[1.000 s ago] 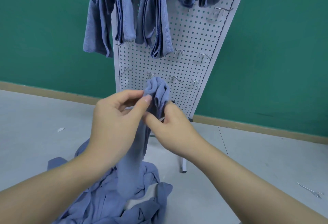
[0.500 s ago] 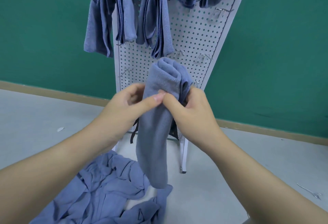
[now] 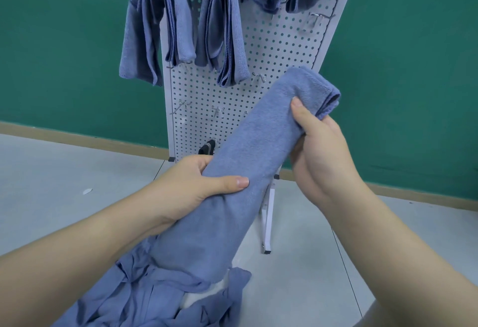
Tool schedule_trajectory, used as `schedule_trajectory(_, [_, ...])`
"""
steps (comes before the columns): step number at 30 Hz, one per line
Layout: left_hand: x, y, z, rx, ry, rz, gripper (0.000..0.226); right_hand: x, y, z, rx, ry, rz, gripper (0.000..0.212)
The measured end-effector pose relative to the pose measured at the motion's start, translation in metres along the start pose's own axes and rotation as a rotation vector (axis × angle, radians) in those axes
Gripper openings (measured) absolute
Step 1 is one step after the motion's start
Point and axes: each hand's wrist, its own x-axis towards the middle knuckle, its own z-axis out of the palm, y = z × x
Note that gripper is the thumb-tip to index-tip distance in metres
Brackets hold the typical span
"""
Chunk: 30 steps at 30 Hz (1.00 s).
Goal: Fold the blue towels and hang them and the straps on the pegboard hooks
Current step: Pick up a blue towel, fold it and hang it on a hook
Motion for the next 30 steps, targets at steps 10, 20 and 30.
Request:
schedule_trajectory(10, [-0.008, -0.001, 0.008, -0.053, -0.180, -0.049, 0.033, 0.004, -0.006, -0.005, 0.060, 0.098, 0.064, 0.031])
schedule_trajectory(20, [-0.001, -0.006, 0.006, 0.100, 0.061, 0.225, 0.048, -0.006, 0.002, 0.001, -0.150, -0.098, -0.007, 0.018])
schedule_trajectory(30, [0.003, -0.013, 0.015, 0.045, 0.114, 0.307, 0.054, -0.022, 0.019, 0.022, -0.463, -0.140, -0.294, 0.023])
